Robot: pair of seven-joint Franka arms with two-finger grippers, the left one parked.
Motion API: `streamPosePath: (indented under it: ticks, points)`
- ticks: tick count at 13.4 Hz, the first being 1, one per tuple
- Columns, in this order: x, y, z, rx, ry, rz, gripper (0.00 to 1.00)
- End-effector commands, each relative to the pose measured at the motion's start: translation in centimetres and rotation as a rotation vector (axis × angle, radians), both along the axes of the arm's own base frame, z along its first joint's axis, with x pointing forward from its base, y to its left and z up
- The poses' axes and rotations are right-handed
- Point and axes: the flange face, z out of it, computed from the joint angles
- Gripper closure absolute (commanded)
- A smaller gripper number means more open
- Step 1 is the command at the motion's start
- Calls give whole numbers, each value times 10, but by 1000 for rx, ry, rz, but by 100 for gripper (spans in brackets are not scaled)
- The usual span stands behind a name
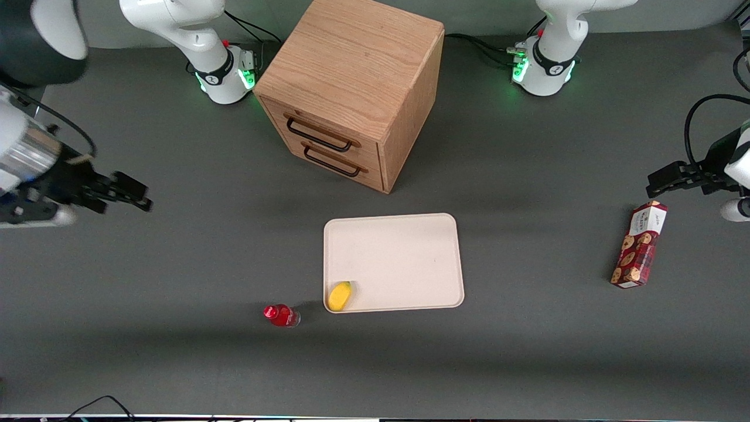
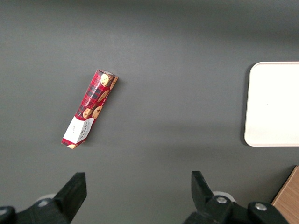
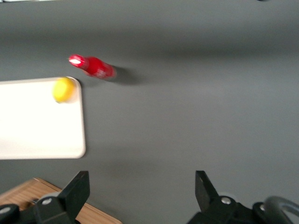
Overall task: Place coke bottle on tray
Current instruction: 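Move the right gripper down to the red Coca-Cola bottle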
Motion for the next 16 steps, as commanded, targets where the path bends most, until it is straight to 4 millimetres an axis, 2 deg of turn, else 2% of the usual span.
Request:
streamPosePath:
  ticks: [1, 3, 4, 5, 7, 8, 10, 12, 15, 16]
  points:
    - [60, 66, -32, -38, -5, -6, 0]
    - [89, 89, -65, -47, -10, -2, 0]
    - [97, 114, -84, -47, -9, 28, 0]
    - [105, 130, -98, -57, -26, 44, 0]
    - [116, 154, -129, -64, -78, 17, 0]
    - [124, 166, -152, -53, -110, 2, 0]
    - [133, 179, -193, -38, -139, 13, 0]
    - [136, 180, -223, -46, -118, 24, 0]
    - [137, 173, -238, -123, -121, 86, 0]
    - [135, 173, -249, -161, -116, 105, 0]
